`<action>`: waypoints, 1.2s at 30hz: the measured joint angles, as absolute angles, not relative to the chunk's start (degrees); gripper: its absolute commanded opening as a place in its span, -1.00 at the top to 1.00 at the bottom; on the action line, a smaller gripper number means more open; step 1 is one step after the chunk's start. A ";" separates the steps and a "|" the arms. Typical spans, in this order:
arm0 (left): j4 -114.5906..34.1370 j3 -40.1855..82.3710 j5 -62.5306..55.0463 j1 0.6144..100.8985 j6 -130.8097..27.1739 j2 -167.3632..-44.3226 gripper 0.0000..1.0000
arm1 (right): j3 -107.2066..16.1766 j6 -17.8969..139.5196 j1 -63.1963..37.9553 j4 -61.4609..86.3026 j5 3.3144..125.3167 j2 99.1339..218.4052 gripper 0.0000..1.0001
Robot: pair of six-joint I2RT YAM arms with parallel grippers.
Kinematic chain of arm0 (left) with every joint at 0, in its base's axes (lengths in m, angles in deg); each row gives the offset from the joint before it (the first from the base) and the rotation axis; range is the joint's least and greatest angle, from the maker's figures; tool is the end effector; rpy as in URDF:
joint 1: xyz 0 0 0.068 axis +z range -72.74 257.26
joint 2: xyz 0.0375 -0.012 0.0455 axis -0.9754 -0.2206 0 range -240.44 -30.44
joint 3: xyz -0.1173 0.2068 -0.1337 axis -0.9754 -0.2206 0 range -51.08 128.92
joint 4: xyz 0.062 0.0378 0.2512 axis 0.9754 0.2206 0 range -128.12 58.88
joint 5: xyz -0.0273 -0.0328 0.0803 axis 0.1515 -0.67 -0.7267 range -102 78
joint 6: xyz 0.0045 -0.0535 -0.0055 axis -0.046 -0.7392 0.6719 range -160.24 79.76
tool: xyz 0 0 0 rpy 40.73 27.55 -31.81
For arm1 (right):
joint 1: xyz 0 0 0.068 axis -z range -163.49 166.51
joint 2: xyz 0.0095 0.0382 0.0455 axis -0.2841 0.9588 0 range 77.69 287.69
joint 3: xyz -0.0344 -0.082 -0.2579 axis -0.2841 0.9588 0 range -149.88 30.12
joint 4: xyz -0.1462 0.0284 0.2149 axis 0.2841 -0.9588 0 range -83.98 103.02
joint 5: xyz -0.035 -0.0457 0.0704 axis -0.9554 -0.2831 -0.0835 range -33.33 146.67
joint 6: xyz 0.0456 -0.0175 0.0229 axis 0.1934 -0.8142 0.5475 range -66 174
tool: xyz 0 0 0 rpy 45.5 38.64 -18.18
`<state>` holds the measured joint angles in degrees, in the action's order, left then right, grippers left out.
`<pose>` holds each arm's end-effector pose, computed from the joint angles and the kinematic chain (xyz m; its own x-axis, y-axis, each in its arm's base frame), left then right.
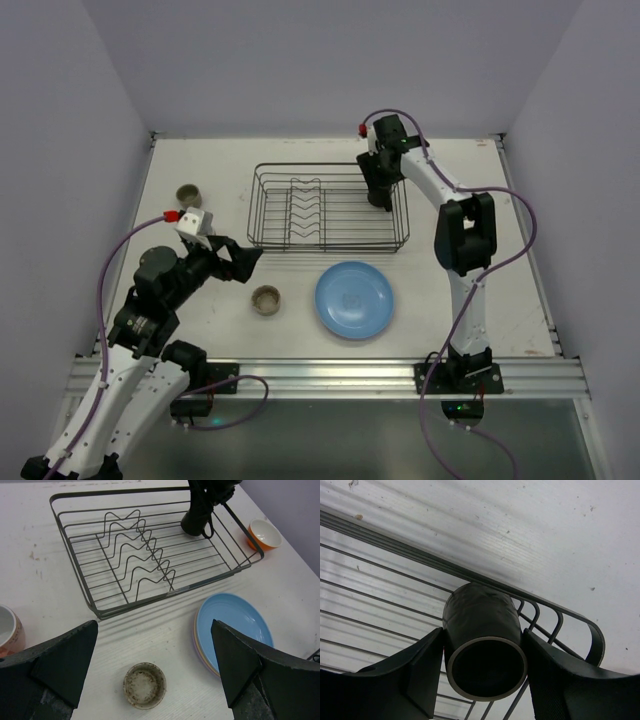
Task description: Unload the mixed dishes from the dish rack
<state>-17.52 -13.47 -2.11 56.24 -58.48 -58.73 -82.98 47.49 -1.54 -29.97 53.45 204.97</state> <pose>0.1161 -0.0511 0.3161 -0.3334 -0.2023 -0.9208 0.4277 0.8379 -0.3390 0.4679 0.1503 0.2296 -0.7620 -0.3672 -0.5334 -0.3689 0.9231 -0.1084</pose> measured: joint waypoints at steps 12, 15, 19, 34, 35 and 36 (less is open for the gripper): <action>-17.52 -13.47 -2.11 56.24 -58.48 -58.73 -1.00 | -79.99 52.32 -1.49 -29.79 56.42 199.18 1.00; -17.54 -13.49 -2.13 56.24 -58.48 -58.73 -1.00 | -79.94 53.66 -1.45 -29.77 57.17 197.89 1.00; -17.54 -13.49 -2.18 56.24 -58.48 -58.75 -1.00 | -78.74 55.84 -1.08 -29.53 60.03 196.49 1.00; -39.23 -13.97 8.14 56.24 -72.97 -69.33 -1.00 | -60.25 67.69 6.31 -18.47 86.48 174.37 1.00; -44.23 -14.46 10.30 56.24 -75.59 -71.41 -1.00 | -57.76 69.18 6.44 -16.74 88.92 171.97 1.00; -49.17 -14.87 12.42 56.24 -78.02 -73.40 -1.00 | -55.29 70.64 6.53 -14.91 91.33 169.63 1.00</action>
<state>-49.17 -14.87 12.42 56.24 -78.02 -73.40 -55.29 70.64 6.53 -14.91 91.33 169.63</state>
